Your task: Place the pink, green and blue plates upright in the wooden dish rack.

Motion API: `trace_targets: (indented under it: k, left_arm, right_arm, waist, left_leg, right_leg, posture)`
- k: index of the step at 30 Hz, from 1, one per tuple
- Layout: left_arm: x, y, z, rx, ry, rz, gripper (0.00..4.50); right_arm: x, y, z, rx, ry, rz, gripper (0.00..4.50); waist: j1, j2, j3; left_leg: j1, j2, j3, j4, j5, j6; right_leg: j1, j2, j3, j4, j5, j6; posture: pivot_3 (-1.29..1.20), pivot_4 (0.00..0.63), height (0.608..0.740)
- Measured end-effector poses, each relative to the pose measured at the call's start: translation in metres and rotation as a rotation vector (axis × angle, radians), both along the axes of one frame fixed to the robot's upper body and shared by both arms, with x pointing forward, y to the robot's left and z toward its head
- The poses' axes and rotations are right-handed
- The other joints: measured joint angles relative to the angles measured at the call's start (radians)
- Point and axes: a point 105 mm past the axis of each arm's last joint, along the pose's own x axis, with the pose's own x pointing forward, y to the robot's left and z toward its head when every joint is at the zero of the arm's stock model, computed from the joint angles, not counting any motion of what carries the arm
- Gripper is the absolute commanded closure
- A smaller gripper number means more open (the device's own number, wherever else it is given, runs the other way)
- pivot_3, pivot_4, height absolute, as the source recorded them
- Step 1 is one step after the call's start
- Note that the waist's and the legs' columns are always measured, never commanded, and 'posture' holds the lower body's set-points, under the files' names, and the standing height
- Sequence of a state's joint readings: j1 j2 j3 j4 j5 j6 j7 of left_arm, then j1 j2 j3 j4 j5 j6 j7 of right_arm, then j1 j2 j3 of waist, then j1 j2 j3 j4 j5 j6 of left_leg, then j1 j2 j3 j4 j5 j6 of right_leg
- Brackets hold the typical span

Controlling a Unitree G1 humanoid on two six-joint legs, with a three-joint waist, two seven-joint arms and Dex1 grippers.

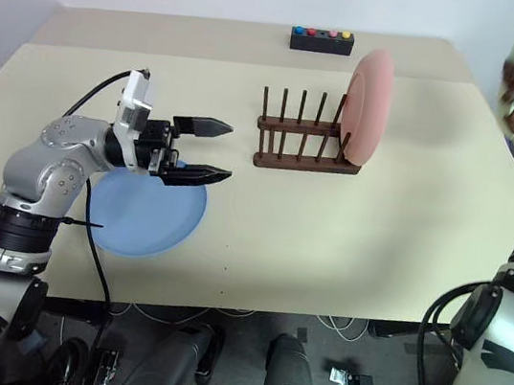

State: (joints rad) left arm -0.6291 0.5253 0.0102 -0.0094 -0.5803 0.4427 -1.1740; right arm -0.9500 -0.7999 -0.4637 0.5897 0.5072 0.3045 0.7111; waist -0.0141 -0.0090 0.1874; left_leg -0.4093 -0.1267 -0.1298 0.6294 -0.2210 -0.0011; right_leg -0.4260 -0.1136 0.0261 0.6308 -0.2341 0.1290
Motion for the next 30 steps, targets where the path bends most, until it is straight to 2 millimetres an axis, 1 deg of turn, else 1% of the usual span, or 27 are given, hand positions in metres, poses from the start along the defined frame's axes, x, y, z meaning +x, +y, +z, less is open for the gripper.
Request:
trace_targets:
  k: [1,2,6,9,10,12,16,22,23,27,30]
  left_arm:
    - [0.002,0.002,0.001,-0.007,-0.003,0.015,0.00]
    - [0.003,0.003,0.001,-0.011,-0.007,0.025,0.00]
    - [0.006,0.002,0.002,-0.028,-0.008,0.039,0.00]
    - [0.006,0.003,0.002,-0.030,-0.008,0.048,0.00]
    - [0.007,0.003,0.002,-0.030,-0.008,0.051,0.00]
    - [0.007,0.005,0.001,-0.027,-0.005,0.061,0.00]
    - [0.006,0.011,0.000,-0.021,-0.005,0.083,0.00]
    - [0.006,0.017,0.001,-0.019,-0.013,0.115,0.00]
    - [0.006,0.018,0.000,-0.018,-0.012,0.121,0.00]
    - [0.004,0.019,0.000,-0.019,-0.014,0.129,0.00]
    - [0.003,0.020,-0.002,-0.021,-0.005,0.134,0.00]
  right_arm:
    - [-0.004,0.007,0.008,0.034,-0.026,0.050,4.47]
    - [-0.006,0.012,0.012,0.060,-0.032,0.089,4.47]
    - [-0.015,0.064,0.033,0.198,-0.075,0.391,4.47]
    - [-0.033,0.095,0.055,0.242,-0.120,0.583,4.47]
    - [-0.039,0.102,0.058,0.258,-0.126,0.638,4.47]
    - [-0.043,0.111,0.060,0.305,-0.123,0.716,4.47]
    - [-0.043,0.123,0.054,0.366,-0.074,0.812,4.47]
    - [-0.027,0.145,0.016,0.378,0.068,0.852,4.47]
    - [-0.025,0.147,0.012,0.387,0.082,0.857,4.47]
    - [-0.022,0.156,0.005,0.387,0.102,0.864,4.47]
    - [-0.019,0.164,-0.007,0.384,0.140,0.872,4.47]
  waist:
    - [0.001,0.000,0.000]
    - [0.001,0.000,0.000]
    - [-0.005,0.000,0.000]
    - [-0.001,0.000,0.000]
    - [0.000,0.000,0.000]
    - [0.002,0.000,0.000]
    - [0.001,0.000,0.000]
    - [-0.003,0.000,0.000]
    - [-0.003,0.000,0.000]
    - [-0.002,0.000,0.000]
    - [-0.003,0.000,0.000]
  left_leg:
    - [0.000,0.000,0.000,0.000,-0.001,0.001]
    - [0.000,0.000,0.000,0.000,-0.001,0.001]
    - [0.000,0.000,0.000,0.000,-0.001,0.001]
    - [0.000,0.000,-0.001,-0.001,-0.001,0.001]
    - [0.000,0.000,-0.001,0.000,-0.001,0.002]
    - [0.000,0.000,-0.001,0.000,-0.001,0.002]
    - [-0.001,0.000,-0.001,0.000,-0.001,0.002]
    - [-0.001,0.000,0.000,0.000,-0.001,0.002]
    - [-0.001,0.000,0.000,0.000,-0.001,0.002]
    - [-0.001,0.000,0.000,0.000,-0.001,0.002]
    - [-0.001,0.000,0.000,0.000,-0.001,0.002]
  right_leg:
    - [0.000,0.000,0.000,0.000,0.000,0.000]
    - [0.000,0.000,0.000,0.000,0.000,0.000]
    - [-0.001,0.000,0.000,0.001,0.000,0.000]
    - [-0.001,0.000,0.000,0.001,0.000,0.000]
    - [-0.001,0.000,0.000,0.001,0.000,0.000]
    - [0.000,-0.001,0.000,0.000,0.000,0.000]
    - [-0.001,-0.001,0.000,0.000,0.000,0.000]
    - [-0.002,0.000,0.000,0.001,0.000,0.000]
    - [-0.002,0.000,0.000,0.001,0.000,0.000]
    - [-0.002,0.000,0.000,0.001,0.000,0.000]
    - [-0.002,0.000,0.000,0.001,0.000,0.000]
  posture:
    - [0.00,0.150,0.740]
    - [0.00,0.150,0.740]
    - [0.00,0.150,0.740]
    - [0.00,0.150,0.740]
    - [0.00,0.150,0.740]
    - [0.00,0.150,0.740]
    - [0.00,0.150,0.740]
    - [0.00,0.150,0.740]
    - [0.00,0.150,0.740]
    - [0.00,0.150,0.740]
    - [0.00,0.150,0.740]
